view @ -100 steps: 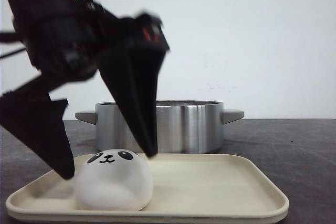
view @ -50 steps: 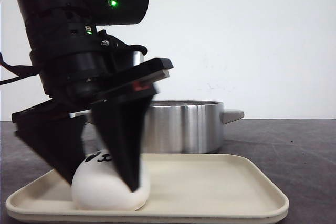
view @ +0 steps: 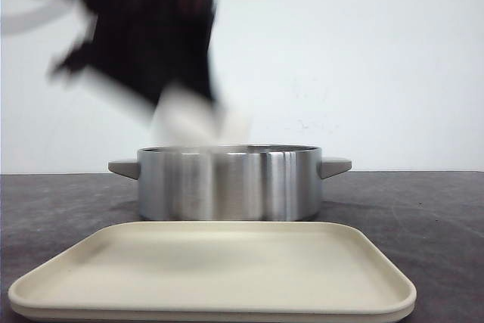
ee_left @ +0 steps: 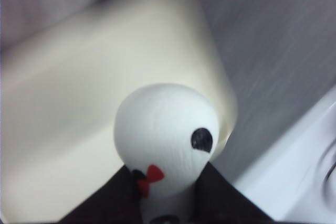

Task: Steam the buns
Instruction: 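Carry the bun with the left gripper into the pot and release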

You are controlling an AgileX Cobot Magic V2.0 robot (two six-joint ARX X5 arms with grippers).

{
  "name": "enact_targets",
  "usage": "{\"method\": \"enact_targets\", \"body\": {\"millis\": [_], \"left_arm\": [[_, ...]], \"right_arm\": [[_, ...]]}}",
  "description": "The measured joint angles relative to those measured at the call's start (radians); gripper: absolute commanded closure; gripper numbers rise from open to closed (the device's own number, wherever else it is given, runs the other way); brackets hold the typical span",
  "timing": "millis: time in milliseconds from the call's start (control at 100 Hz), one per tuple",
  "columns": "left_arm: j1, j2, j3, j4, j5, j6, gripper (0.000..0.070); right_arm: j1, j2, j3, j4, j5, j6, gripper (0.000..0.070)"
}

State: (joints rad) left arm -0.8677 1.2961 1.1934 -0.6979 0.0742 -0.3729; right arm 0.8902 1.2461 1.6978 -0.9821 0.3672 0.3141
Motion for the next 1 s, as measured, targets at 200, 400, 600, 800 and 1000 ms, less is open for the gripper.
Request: {"method": "enact_targets", "body": {"millis": [200, 400, 600, 800, 1000], "left_arm": [[0.089, 0.042, 0.146, 0.028, -0.096, 0.098, 0.0697], [0.192, 0.215, 0.203, 0.051, -0.093, 0.149, 0.0698], [0.232, 0.394, 0.204, 0.071, -0.048, 0.144, 0.0697], [0.230, 0.493, 0.204, 0.073, -0.043, 0.133, 0.0329], [0.230, 0.497, 0.206, 0.066, -0.046, 0.122, 0.0108]], "right_arm": [[0.000, 0.000, 0.000, 0.011, 0.000, 0.004, 0.0693], [0.000, 0.000, 0.000, 0.014, 0.000, 0.005, 0.0693], [0.000, 0.000, 0.000, 0.014, 0.000, 0.005, 0.0693], [0.000, 0.000, 0.000, 0.013, 0.000, 0.006, 0.0693], [0.000, 0.000, 0.000, -0.018, 0.001, 0.007, 0.0693]]}}
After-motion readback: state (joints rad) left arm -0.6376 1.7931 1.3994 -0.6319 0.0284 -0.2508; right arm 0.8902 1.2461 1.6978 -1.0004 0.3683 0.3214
